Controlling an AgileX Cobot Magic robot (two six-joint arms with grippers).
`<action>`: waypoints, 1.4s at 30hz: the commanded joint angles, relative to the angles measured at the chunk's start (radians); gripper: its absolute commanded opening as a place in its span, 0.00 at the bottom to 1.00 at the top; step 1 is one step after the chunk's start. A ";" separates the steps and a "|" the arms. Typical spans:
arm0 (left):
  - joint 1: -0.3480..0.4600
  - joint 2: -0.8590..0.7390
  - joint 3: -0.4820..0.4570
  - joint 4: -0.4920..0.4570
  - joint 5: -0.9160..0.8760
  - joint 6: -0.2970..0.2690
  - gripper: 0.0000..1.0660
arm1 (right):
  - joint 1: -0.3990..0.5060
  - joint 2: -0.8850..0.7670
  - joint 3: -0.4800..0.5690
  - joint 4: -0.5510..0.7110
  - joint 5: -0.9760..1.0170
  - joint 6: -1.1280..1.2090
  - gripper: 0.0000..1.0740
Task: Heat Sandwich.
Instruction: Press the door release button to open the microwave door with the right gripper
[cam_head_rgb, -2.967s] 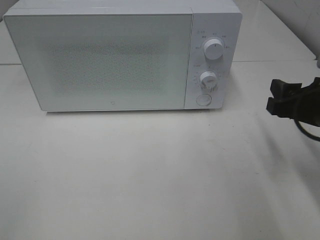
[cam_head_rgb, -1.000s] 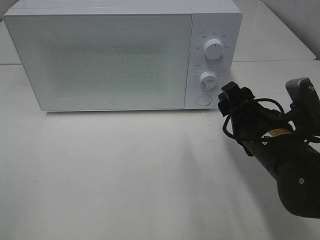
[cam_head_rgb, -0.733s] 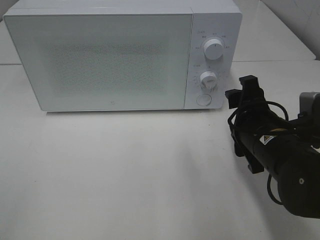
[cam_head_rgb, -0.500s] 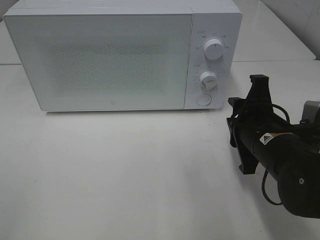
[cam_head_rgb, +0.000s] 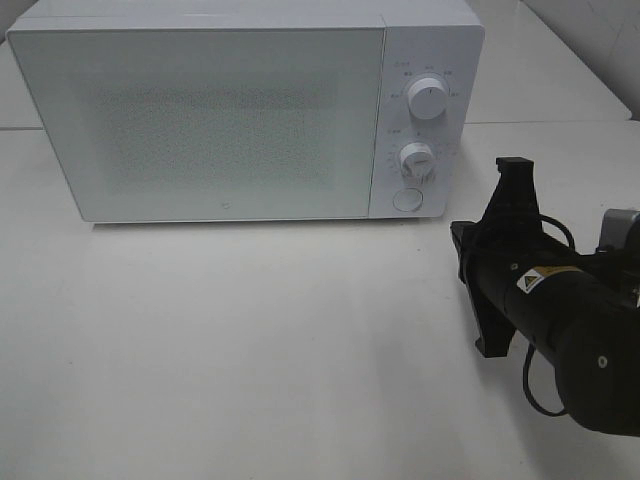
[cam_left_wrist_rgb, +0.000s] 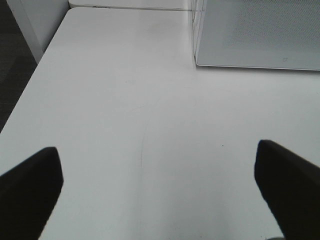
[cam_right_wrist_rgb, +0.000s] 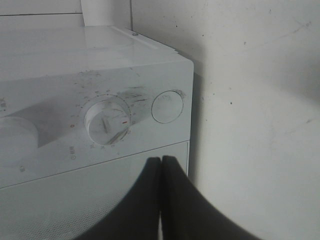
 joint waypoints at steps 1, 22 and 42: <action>0.003 -0.008 0.001 -0.005 -0.010 0.003 0.94 | 0.003 -0.002 -0.006 -0.011 0.012 -0.002 0.00; 0.003 -0.008 0.001 -0.005 -0.010 0.003 0.94 | -0.123 0.170 -0.215 -0.173 0.125 0.016 0.00; 0.003 -0.008 0.001 -0.005 -0.010 0.003 0.94 | -0.198 0.337 -0.412 -0.196 0.183 0.016 0.00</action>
